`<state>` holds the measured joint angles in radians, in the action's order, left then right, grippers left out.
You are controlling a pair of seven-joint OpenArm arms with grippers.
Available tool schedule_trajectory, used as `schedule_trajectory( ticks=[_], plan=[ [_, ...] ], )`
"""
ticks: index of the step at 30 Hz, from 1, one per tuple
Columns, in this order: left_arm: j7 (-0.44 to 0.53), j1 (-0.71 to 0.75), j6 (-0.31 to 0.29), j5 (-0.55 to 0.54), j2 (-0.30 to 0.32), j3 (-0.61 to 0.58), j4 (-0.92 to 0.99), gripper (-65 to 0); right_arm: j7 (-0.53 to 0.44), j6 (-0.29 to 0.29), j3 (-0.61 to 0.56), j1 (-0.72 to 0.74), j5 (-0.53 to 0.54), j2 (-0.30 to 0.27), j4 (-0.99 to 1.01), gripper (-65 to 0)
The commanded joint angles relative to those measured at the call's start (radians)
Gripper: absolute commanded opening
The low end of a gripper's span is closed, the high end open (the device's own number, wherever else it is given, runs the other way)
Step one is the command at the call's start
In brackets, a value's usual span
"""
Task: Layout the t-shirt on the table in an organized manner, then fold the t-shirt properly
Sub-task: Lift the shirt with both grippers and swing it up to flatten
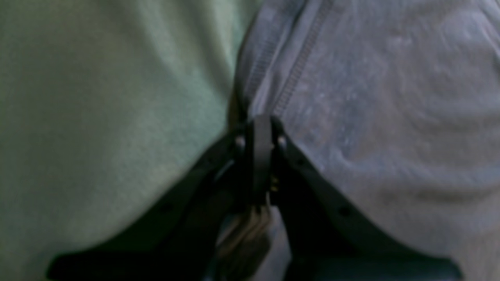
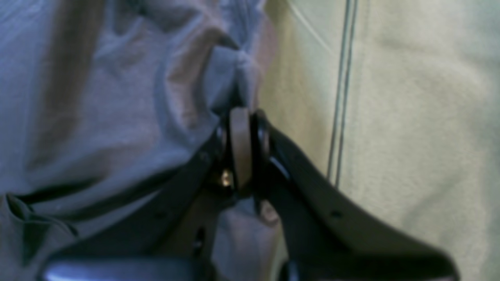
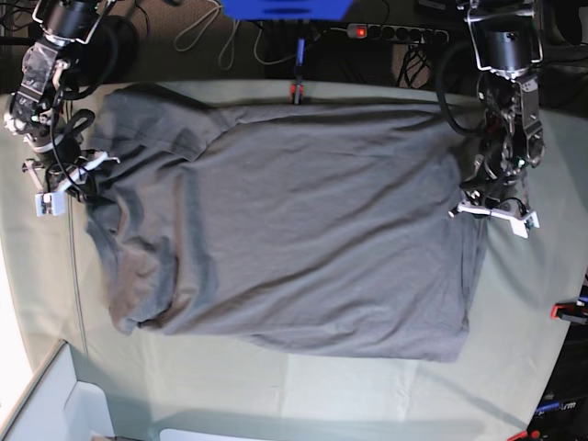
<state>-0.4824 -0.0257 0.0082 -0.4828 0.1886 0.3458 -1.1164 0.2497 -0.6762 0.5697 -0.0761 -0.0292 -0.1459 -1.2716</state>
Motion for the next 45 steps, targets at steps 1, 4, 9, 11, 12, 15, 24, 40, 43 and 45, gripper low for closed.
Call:
schedule_trajectory(
  ticks=[1,4,9,11,12,15,24,40,43,45],
  plan=[
    [0.000,-0.007,-0.006,-0.009,0.010,0.002,-0.049,-65.0,-0.029,-0.022,0.013,0.012,0.015,-0.016,-0.041,-65.0],
    [0.000,0.011,-0.006,-0.009,0.009,0.002,-0.156,-65.0,-0.029,-0.022,0.060,0.012,0.015,-0.001,-0.101,-65.0],
    [0.000,0.002,-0.006,-0.009,0.009,0.002,-0.259,-65.0,-0.029,-0.022,0.100,0.037,0.015,0.025,-0.193,-65.0],
    [0.000,-0.029,-0.006,-0.009,0.009,0.002,-0.275,-65.0,-0.029,-0.022,0.120,0.051,0.015,0.038,-0.217,-65.0],
    [-0.002,-0.044,-0.006,-0.009,0.009,0.002,-0.275,-65.0,-0.029,-0.022,0.123,0.062,0.015,0.038,-0.227,-65.0],
    [-0.002,-0.078,-0.006,-0.009,0.007,0.002,-0.279,-65.0,-0.029,-0.022,0.125,0.094,0.015,0.033,-0.239,-65.0],
    [-0.002,-0.314,-0.006,-0.009,0.009,-0.006,-0.241,-65.0,-0.020,-0.022,0.115,0.299,0.010,0.007,-0.227,-65.0],
    [0.006,-0.936,-0.006,-0.009,0.004,-0.007,0.193,-65.0,-0.019,-0.022,-0.152,0.898,0.008,-0.202,0.163,-65.0],
    [0.007,-1.003,-0.006,-0.009,0.007,-0.007,0.215,-65.0,-0.019,-0.022,-0.152,0.985,0.008,-0.225,0.205,-65.0],
    [0.007,-1.032,-0.006,-0.009,0.012,-0.007,0.218,-65.0,0.000,-0.022,-0.152,1.014,0.008,-0.229,0.206,-65.0]
  ],
)
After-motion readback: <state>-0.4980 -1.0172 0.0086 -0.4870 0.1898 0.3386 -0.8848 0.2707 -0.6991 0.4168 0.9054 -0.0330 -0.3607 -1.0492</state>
